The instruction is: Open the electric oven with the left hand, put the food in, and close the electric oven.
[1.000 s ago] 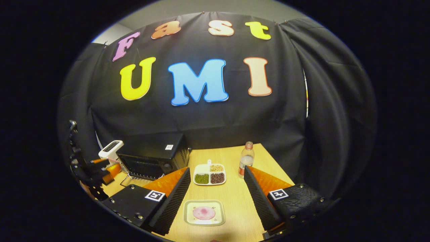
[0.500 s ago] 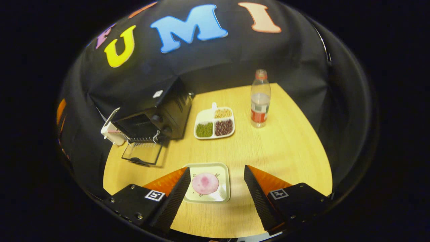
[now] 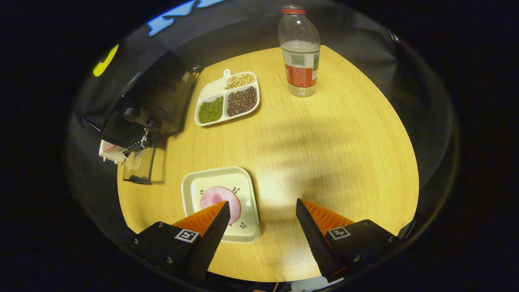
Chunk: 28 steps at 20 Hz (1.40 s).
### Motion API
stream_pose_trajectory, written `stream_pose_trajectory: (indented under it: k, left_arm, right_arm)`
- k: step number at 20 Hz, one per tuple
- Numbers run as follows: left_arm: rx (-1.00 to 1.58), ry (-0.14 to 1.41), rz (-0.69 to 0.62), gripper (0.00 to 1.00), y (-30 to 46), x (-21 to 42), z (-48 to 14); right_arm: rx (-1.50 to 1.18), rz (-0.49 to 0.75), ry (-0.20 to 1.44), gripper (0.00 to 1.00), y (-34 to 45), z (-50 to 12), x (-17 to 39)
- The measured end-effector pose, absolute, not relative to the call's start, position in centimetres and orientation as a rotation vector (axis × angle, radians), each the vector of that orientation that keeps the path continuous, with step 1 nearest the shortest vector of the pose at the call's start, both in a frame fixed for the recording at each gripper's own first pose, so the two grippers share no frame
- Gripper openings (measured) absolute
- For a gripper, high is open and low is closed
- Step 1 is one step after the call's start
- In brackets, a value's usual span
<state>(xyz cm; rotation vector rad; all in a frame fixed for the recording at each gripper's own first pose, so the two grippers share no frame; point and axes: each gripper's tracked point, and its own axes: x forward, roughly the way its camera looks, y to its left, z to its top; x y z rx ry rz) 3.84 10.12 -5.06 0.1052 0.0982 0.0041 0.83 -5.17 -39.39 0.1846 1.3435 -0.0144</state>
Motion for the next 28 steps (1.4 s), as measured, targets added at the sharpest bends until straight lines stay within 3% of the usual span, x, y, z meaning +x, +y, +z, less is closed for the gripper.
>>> stream_pose_trajectory:
  k: [1, 2, 11, 14, 15, 17, 18, 19, 28]
  left_arm:
    - [0.100, 0.109, 0.011, 0.95, 10.4, 3.5, -5.5]
    - [0.098, 0.114, 0.019, 0.99, 10.6, 3.5, -5.6]
    - [0.100, 0.126, 0.047, 0.99, 11.9, 3.3, -6.0]
    - [0.094, 0.128, 0.057, 0.98, 12.4, 3.2, -6.1]
    - [0.090, 0.128, 0.057, 0.96, 12.5, 3.1, -6.1]
    - [0.081, 0.128, 0.055, 0.95, 12.3, 3.2, -6.1]
    - [0.078, 0.128, 0.053, 0.98, 12.2, 3.2, -5.9]
    - [0.076, 0.126, 0.050, 0.98, 12.1, 3.3, -5.9]
    - [0.063, 0.126, 0.019, 0.95, 8.1, 3.6, -4.9]
  right_arm:
    - [0.162, -0.013, 1.363, 0.99, -5.1, -39.9, 1.0]
    - [0.132, -0.018, 1.379, 0.99, -5.1, -40.3, 1.1]
    - [-0.066, -0.012, 1.454, 0.98, -4.0, -43.6, 1.4]
    - [-0.041, 0.009, 1.454, 0.77, -3.6, -43.2, 1.4]
    - [-0.029, 0.042, 1.452, 0.76, -3.2, -42.9, 1.6]
    - [0.010, 0.025, 1.487, 0.23, -3.3, -43.1, 1.1]
    - [0.015, 0.000, 1.463, 0.23, -4.1, -43.3, 2.0]
    - [0.048, -0.007, 1.491, 0.00, -4.2, -42.4, 1.5]
    - [0.378, 0.109, 1.427, 0.01, -3.8, -43.0, 0.3]
